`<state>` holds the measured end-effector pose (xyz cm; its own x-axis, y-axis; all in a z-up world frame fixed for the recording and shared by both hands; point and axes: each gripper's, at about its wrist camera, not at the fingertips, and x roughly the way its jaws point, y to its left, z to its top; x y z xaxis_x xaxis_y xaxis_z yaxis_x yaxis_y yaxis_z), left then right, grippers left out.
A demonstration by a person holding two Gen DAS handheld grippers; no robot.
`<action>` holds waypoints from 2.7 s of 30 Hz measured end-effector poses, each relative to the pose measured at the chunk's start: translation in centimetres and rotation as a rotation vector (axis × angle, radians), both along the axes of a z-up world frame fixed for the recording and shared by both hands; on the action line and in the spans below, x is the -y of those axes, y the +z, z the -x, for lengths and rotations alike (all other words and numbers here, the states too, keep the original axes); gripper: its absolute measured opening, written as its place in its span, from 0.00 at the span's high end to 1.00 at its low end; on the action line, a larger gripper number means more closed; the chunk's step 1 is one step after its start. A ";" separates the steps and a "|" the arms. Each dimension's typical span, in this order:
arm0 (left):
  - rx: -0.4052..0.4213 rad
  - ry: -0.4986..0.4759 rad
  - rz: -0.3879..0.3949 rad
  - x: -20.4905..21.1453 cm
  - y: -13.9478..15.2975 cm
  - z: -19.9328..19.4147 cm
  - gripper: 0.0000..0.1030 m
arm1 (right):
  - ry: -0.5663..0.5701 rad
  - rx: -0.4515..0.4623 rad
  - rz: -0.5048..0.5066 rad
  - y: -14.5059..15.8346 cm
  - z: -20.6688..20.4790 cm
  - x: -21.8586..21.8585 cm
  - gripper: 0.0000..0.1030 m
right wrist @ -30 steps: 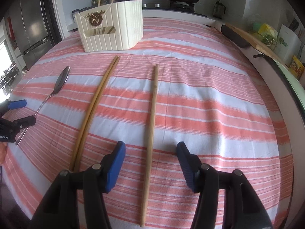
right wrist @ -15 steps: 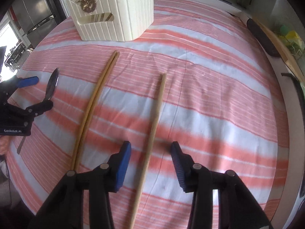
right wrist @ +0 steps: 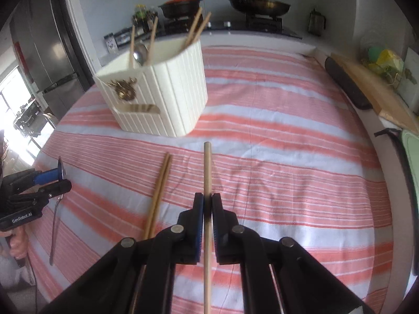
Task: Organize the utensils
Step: 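Carry the spoon and chopstick over the cream holder and release both inside, then move both tools back toward the last two chopsticks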
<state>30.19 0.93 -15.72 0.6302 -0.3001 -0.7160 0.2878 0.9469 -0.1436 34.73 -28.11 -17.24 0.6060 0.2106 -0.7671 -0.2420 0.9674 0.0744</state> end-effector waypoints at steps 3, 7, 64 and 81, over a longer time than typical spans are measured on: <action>0.090 0.003 0.036 -1.2 2.8 1.9 0.60 | 0.009 0.074 -0.024 2.9 2.8 0.1 0.94; 0.159 0.018 0.090 -2.1 5.2 3.7 0.60 | 0.024 0.166 -0.025 5.9 6.0 -0.2 0.94; 0.034 0.088 -0.009 0.4 12.6 -19.5 0.32 | 0.057 0.088 -0.165 12.5 -19.4 -7.8 0.67; -0.133 0.059 -0.035 0.2 -5.1 2.4 0.06 | -0.050 0.152 0.126 -1.8 7.5 0.0 0.43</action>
